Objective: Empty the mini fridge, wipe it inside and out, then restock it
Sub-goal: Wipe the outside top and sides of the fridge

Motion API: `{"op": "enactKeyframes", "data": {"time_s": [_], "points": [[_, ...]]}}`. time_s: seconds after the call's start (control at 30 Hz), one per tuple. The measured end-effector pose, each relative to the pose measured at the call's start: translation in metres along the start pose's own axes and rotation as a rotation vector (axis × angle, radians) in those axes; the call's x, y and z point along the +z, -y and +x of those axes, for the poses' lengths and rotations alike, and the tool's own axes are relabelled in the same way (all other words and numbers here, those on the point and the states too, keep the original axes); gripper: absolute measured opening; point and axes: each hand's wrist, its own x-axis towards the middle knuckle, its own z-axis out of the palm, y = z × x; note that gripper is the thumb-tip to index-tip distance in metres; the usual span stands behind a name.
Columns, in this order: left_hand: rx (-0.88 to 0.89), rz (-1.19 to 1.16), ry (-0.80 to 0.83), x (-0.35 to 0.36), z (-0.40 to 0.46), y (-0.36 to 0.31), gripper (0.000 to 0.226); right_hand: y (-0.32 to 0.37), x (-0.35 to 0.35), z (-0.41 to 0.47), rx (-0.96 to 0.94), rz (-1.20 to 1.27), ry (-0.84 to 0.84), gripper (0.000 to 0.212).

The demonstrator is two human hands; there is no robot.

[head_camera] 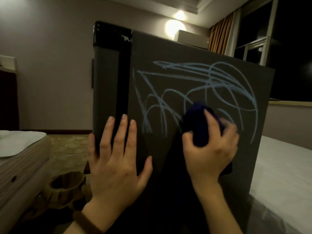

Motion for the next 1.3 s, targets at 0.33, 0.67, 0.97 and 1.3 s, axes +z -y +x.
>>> {"op": "enactKeyframes", "data": {"time_s": [0.33, 0.67, 0.97, 1.3], "points": [[-0.01, -0.025, 0.01, -0.001, -0.002, -0.001, 0.077, 0.004, -0.011, -0.04, -0.057, -0.037, 0.08, 0.055], [-0.011, -0.039, -0.019, 0.001, -0.002, 0.0, 0.075, 0.014, -0.007, -0.077, -0.071, -0.055, 0.092, 0.056], [-0.006, -0.036, -0.023, 0.001, -0.002, 0.002, 0.075, 0.045, 0.004, -0.013, -0.022, 0.01, -0.02, 0.054], [-0.001, -0.065, -0.031, 0.003, -0.002, 0.004, 0.063, 0.017, -0.009, -0.098, -0.1, -0.053, 0.106, 0.054]]}}
